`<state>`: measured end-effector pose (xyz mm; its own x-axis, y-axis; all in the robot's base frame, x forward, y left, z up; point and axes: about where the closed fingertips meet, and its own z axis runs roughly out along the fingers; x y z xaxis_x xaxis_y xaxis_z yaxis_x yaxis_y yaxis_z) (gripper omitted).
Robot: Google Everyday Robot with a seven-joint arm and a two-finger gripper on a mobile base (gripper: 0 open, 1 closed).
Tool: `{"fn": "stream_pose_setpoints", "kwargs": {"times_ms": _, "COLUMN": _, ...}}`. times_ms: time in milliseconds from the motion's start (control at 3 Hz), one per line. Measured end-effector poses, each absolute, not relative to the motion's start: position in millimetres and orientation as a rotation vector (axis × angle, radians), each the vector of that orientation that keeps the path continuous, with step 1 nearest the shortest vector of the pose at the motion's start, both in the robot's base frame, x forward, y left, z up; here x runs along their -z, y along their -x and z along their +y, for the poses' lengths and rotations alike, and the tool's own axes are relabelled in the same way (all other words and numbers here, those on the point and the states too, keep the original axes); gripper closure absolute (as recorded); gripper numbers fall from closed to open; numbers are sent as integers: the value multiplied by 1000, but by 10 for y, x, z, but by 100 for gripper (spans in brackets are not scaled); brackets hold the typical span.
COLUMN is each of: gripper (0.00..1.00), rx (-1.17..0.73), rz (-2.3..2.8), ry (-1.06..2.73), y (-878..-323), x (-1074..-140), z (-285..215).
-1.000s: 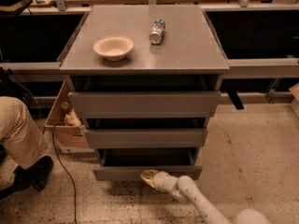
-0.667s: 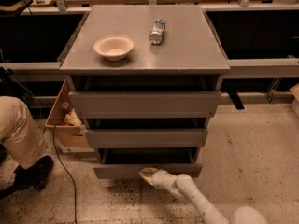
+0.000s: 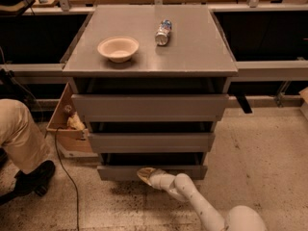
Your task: Close bottom drawer
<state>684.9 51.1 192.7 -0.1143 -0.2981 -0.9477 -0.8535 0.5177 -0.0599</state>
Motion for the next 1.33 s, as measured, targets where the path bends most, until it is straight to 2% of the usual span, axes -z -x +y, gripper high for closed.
{"fn": "stream_pose_setpoints", "kwargs": {"times_ms": 667, "gripper": 100, "rx": -672, "rz": 1610, "ry": 982, "y": -7041, "x": -2049, "z": 863}}
{"fn": "stream_pose_setpoints", "kwargs": {"times_ms": 1000, "gripper": 100, "rx": -698, "rz": 1557, "ry": 967, "y": -7187, "x": -2078, "z": 1221}}
{"fn": "stream_pose_setpoints", "kwargs": {"times_ms": 1333, "gripper": 100, "rx": -721, "rz": 1559, "ry": 984, "y": -7095, "x": -2053, "z": 1195}}
